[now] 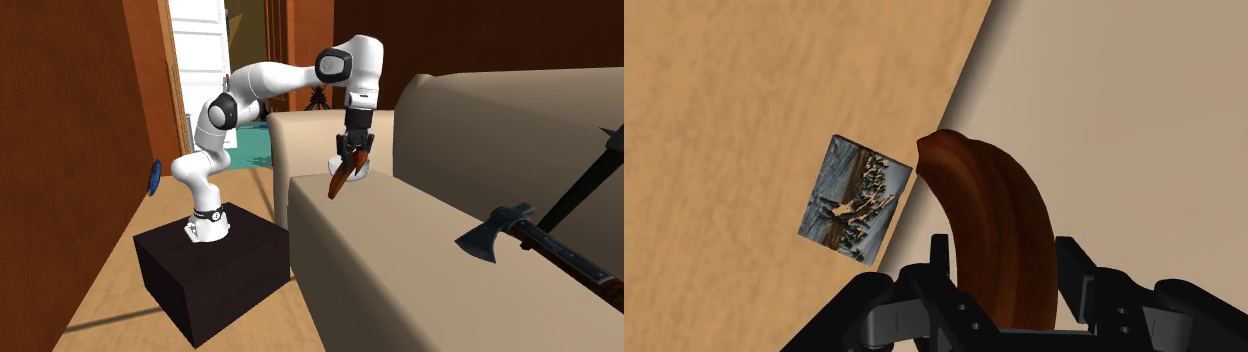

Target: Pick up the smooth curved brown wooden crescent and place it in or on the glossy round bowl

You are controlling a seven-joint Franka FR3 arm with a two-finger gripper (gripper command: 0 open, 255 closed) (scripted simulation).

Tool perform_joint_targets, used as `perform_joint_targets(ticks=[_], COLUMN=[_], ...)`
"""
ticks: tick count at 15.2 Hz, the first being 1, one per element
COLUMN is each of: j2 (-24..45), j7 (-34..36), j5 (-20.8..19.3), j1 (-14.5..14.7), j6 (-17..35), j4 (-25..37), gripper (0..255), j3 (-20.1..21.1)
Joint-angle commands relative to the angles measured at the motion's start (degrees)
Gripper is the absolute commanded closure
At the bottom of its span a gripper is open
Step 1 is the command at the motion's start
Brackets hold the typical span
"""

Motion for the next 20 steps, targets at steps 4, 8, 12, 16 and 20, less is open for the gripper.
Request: perform_joint_targets(ticks=[4, 8, 12, 16, 20], j2=[-4.6, -7.8, -9.6, -10.2, -9.7], j7=[4.6, 9.3, 14.1, 19.0, 24.0], j5=[0.5, 0.9, 1.1, 1.1, 0.9], j1=[2.7, 5.5, 8.6, 11.9, 15.5], j6=[1.5, 2.9, 3.6, 3.6, 3.1], j4=[-6.4, -11.4, -14.3, -15.3, -14.7], gripper=[255, 255, 255, 255, 255], j3=[1.3, 2.8, 4.3, 5.8, 7.4])
